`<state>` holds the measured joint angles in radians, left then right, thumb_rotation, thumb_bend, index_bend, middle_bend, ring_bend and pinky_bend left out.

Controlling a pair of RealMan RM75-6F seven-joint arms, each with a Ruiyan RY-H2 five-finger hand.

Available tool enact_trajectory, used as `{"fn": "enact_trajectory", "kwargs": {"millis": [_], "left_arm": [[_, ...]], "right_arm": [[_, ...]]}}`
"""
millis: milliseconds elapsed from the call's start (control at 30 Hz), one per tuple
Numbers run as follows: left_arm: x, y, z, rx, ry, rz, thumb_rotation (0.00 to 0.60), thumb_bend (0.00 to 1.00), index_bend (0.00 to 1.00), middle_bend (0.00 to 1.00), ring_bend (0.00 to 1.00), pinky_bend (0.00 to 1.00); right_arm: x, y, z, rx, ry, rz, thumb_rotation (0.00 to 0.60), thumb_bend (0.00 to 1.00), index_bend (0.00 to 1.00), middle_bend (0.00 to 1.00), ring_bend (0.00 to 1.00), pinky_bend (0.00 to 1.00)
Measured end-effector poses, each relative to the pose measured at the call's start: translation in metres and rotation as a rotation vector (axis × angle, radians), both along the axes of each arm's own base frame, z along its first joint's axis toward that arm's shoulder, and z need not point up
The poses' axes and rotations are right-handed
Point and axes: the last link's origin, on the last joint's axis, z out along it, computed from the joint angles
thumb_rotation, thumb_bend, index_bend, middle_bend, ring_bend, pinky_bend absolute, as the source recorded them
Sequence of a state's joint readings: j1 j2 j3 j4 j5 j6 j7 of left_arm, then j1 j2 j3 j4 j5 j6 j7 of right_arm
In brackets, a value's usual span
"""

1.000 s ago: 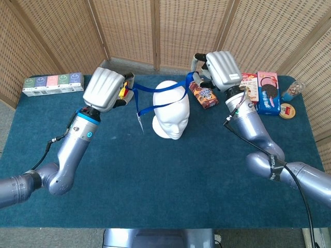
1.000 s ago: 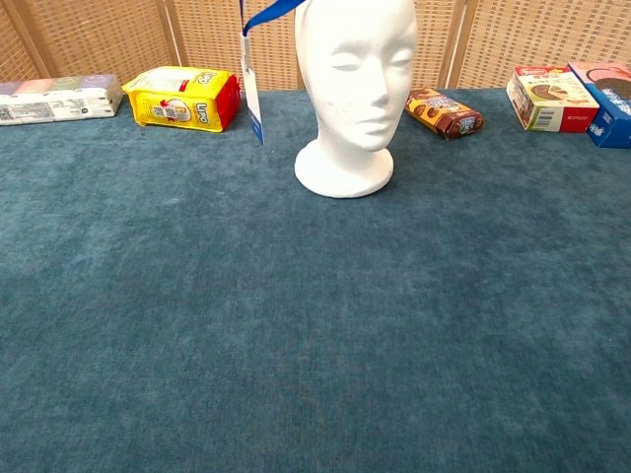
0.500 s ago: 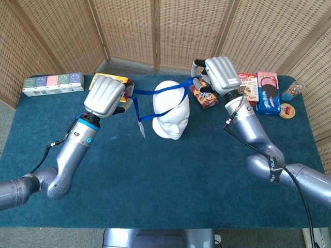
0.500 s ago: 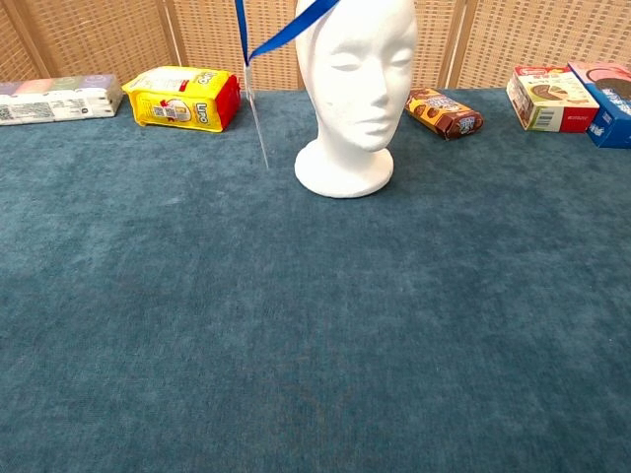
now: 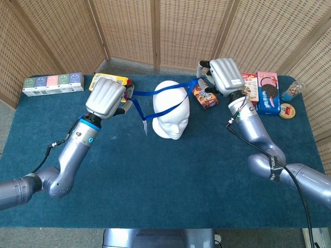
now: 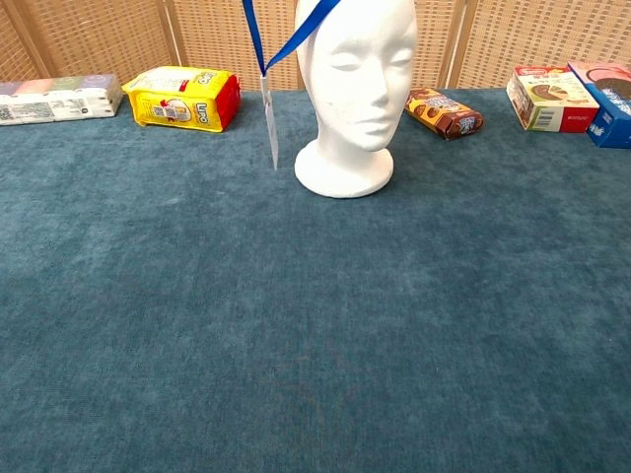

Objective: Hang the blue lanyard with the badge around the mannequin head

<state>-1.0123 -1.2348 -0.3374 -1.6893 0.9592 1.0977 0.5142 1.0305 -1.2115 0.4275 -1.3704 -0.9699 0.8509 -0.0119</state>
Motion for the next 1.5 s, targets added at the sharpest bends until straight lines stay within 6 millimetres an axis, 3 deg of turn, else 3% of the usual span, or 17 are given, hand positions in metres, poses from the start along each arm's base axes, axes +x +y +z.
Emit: {"fn": "enact_trajectory", "kwargs": {"millis": [633, 1500], "left_arm": [[-0.009, 0.0, -0.008, -0.012, 0.026, 0.028, 0.555, 0.43, 0.62, 1.0, 1.0, 1.0], [0.008, -0.004, -0.019, -0.022, 0.033, -0.006, 0.553, 0.43, 0.62, 1.0, 1.0, 1.0]], "right_arm": [[-0.031, -0.002, -0.004, -0.009, 0.033, -0.062, 0.6, 0.49, 0.8, 1.0, 1.0, 1.0], [-0.04, 0.01, -0.011, 0.024, 0.059, -0.051, 0.6, 0.49, 0.8, 1.0, 1.0, 1.0]]}}
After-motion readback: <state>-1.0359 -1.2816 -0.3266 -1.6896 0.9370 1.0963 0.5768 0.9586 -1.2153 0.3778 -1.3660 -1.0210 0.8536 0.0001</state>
